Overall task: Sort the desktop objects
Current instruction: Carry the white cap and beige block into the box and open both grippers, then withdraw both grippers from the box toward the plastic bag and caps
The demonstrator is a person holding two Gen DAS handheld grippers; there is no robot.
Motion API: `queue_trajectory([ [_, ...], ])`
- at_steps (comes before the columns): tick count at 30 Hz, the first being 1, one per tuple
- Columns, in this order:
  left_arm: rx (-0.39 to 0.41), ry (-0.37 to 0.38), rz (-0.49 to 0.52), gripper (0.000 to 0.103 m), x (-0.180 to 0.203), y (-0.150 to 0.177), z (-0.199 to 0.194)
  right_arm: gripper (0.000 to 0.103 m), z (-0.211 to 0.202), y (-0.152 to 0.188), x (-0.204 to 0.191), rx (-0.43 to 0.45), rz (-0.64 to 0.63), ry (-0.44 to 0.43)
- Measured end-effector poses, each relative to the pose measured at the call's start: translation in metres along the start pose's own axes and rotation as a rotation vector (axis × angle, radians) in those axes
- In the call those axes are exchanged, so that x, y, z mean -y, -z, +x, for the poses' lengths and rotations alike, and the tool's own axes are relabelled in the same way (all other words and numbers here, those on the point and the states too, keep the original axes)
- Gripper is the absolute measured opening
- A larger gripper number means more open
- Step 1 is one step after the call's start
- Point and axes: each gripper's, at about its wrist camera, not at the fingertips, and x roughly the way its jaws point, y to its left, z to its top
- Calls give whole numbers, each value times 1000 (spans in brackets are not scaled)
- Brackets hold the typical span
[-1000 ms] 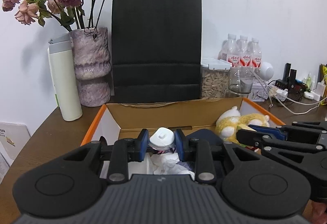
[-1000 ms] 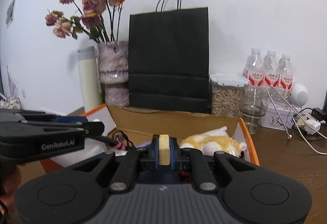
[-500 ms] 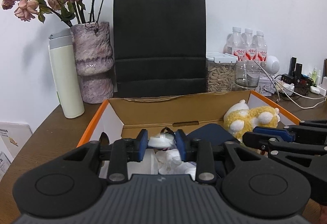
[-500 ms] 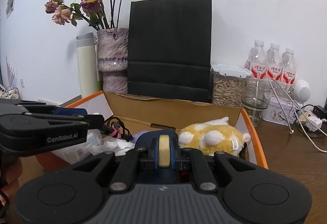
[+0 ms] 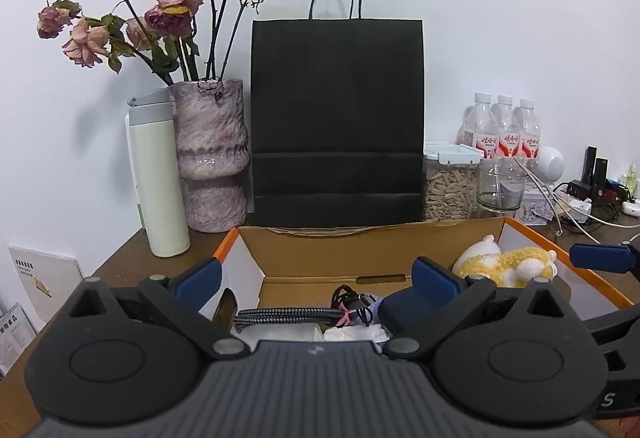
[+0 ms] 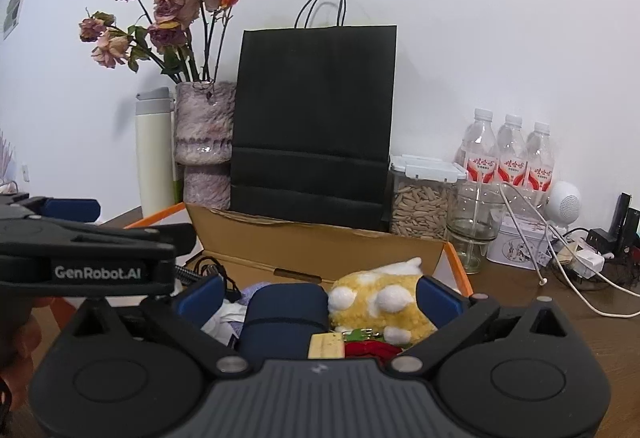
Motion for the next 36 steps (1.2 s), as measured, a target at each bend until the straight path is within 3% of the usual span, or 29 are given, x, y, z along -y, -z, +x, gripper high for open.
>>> queue_trajectory([
  [19,31,-13,-42,103,-6,9,-30,103,-25,5,-6,32,-8,43],
  [26,35,-19,-43,103,-10,22,-50,103,-47,19,-10,47,-29,67],
  [36,15,-15,-36,103,-10,44,-77,103,-72,44,-4,1,17,38],
])
